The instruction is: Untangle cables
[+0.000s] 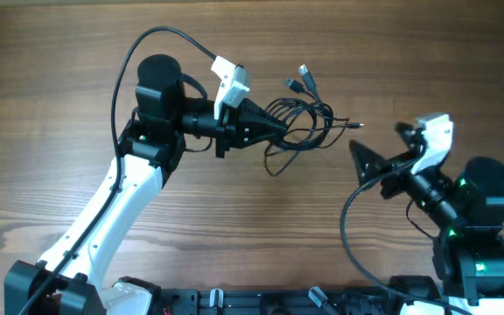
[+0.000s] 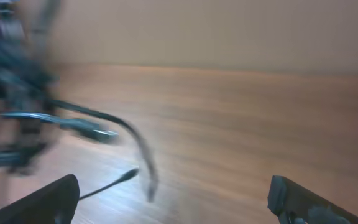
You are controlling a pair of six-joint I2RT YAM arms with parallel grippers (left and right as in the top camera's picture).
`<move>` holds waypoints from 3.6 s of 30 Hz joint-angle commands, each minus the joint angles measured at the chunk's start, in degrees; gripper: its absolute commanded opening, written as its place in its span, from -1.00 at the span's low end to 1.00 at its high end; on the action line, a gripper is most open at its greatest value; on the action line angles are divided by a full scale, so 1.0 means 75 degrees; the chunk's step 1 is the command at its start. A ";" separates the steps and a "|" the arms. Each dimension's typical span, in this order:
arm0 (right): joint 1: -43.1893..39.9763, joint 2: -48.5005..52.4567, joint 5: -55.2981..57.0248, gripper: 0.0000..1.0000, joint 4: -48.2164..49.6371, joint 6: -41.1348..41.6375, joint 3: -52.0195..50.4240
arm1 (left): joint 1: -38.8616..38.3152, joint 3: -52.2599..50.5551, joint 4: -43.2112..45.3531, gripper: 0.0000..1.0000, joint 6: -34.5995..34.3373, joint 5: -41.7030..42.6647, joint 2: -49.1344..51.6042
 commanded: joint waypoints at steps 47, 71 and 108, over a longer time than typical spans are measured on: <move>-0.0012 0.0498 -0.5071 -0.92 0.1169 0.0597 0.0085 | -0.1221 0.0029 0.0291 -0.92 -0.4214 -0.6508 -0.0227; -0.0015 0.0501 -0.4409 -0.35 0.0624 -0.0839 0.0085 | -0.0901 0.0029 0.1037 -0.92 -0.8370 -0.7428 -0.0227; -0.0015 0.0583 -0.3547 0.02 0.1647 0.1413 0.0085 | -0.1693 0.0029 0.2815 -0.92 -0.3585 -0.2183 -0.0227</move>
